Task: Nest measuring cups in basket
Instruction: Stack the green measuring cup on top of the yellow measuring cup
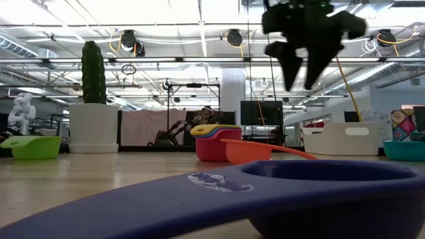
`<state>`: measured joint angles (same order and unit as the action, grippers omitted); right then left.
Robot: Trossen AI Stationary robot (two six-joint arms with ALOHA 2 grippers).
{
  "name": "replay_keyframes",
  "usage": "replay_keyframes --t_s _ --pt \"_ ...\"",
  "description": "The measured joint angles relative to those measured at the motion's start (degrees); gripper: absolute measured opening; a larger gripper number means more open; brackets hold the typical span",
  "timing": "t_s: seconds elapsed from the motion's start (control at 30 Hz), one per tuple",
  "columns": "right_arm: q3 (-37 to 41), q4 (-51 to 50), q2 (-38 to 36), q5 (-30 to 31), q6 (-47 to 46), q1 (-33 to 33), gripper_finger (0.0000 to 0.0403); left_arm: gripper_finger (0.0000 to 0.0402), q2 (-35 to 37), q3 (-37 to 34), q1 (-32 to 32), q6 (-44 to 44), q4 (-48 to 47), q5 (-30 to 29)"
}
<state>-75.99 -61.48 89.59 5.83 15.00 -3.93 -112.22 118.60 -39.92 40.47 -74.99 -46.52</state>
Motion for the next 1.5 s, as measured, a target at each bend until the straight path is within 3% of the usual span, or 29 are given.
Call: replay_keyframes --t_s 0.17,0.37,0.53,0.7,0.97,1.1,1.4,1.5 --pt "8.6 -0.6 -5.4 2.3 -6.2 -2.0 0.0233 0.0026 0.0 -0.2 0.7 16.6 -15.6 0.1" --pt "19.5 -2.3 -13.7 6.3 -13.3 -2.2 0.0233 0.0026 1.5 -6.0 3.0 19.3 -15.0 2.0" --pt "24.2 -2.4 -20.0 6.2 -17.4 -2.2 0.0233 0.0026 2.6 -14.2 6.3 22.5 -15.1 9.3" --pt "25.2 -1.7 -24.0 6.1 -17.6 -2.2 0.0233 0.0026 5.8 -23.7 8.9 24.7 -15.3 16.5" --pt "25.2 -0.6 -25.4 6.2 -17.4 -2.2 0.0233 0.0026 20.8 -39.7 8.4 35.8 -15.1 17.1" --pt "25.2 -0.3 -25.4 6.3 -17.4 -2.2 0.0233 0.0026 26.7 -44.4 7.8 40.9 -14.7 17.8" --pt "25.9 3.8 -25.4 6.1 -17.5 -2.2 0.0233 0.0026 28.4 -55.6 10.5 44.7 -14.7 28.8" --pt "26.6 4.0 -25.4 6.0 -17.4 -2.2 0.0233 0.0026 28.4 -60.0 12.5 46.0 -10.9 29.8"
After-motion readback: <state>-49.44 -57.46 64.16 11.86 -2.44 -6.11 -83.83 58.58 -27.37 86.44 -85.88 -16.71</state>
